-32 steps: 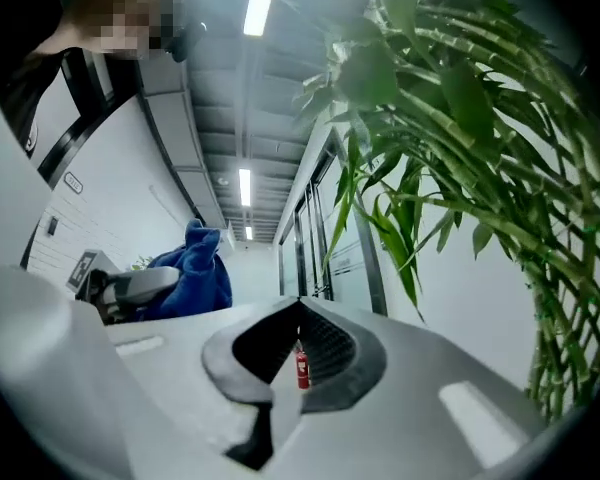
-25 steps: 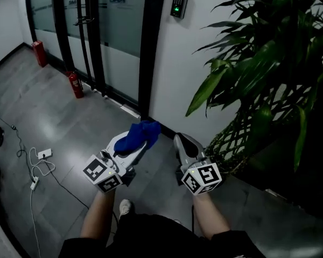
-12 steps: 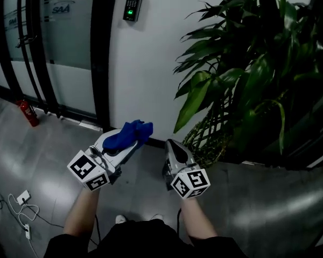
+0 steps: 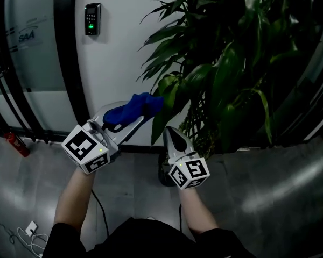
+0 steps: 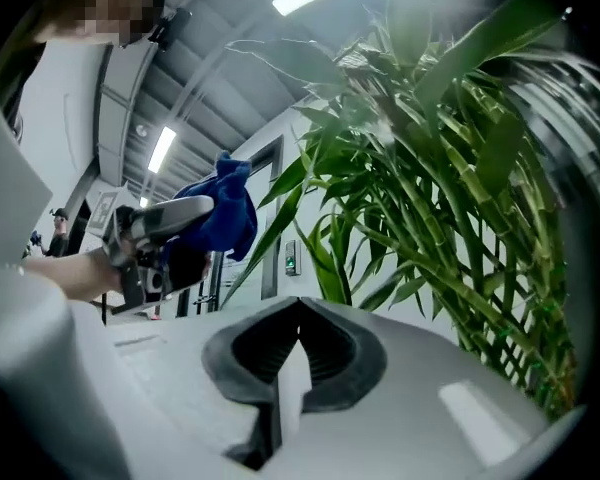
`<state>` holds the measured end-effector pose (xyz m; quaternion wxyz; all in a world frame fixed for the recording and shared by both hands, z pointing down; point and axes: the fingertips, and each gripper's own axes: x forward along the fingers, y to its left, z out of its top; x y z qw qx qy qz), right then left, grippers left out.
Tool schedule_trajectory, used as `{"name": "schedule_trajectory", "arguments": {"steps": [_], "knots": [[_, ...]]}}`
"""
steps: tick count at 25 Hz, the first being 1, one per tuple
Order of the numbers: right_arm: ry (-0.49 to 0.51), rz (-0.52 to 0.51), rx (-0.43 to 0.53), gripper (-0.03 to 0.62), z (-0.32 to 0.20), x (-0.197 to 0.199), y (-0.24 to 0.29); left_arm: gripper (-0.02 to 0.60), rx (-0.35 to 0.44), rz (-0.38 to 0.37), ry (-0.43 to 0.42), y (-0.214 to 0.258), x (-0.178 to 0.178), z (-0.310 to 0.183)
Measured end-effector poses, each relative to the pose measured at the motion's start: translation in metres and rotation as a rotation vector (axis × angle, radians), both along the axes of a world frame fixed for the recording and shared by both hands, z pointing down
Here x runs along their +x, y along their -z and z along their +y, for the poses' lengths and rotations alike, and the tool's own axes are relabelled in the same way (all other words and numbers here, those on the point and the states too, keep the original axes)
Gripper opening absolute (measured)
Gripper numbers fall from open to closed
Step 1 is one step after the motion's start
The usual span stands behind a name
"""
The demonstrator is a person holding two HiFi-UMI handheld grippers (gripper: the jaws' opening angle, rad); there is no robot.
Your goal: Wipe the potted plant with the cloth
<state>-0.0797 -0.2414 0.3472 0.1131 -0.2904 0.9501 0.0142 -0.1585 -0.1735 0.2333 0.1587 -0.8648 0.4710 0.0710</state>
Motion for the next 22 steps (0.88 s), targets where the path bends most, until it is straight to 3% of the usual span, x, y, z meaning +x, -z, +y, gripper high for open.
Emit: {"name": "schedule_trajectory", "arguments": {"steps": [4, 8, 11, 22], "knots": [[0.007, -0.001, 0.067, 0.003, -0.012, -0.002, 0.024, 0.150, 0.081, -0.116, 0.029, 0.044, 0.018, -0.032], [0.032, -0.035, 0.082, 0.003, -0.014, -0.018, 0.036, 0.150, 0.147, -0.362, 0.075, 0.053, 0.038, -0.051], [0.061, -0.047, 0.094, 0.003, -0.010, -0.026, 0.044, 0.150, 0.135, -0.477, 0.086, 0.044, 0.052, -0.062], [0.088, -0.063, 0.126, 0.003, -0.005, -0.027, 0.053, 0.150, 0.082, -0.492, 0.074, 0.010, 0.052, -0.049]]}}
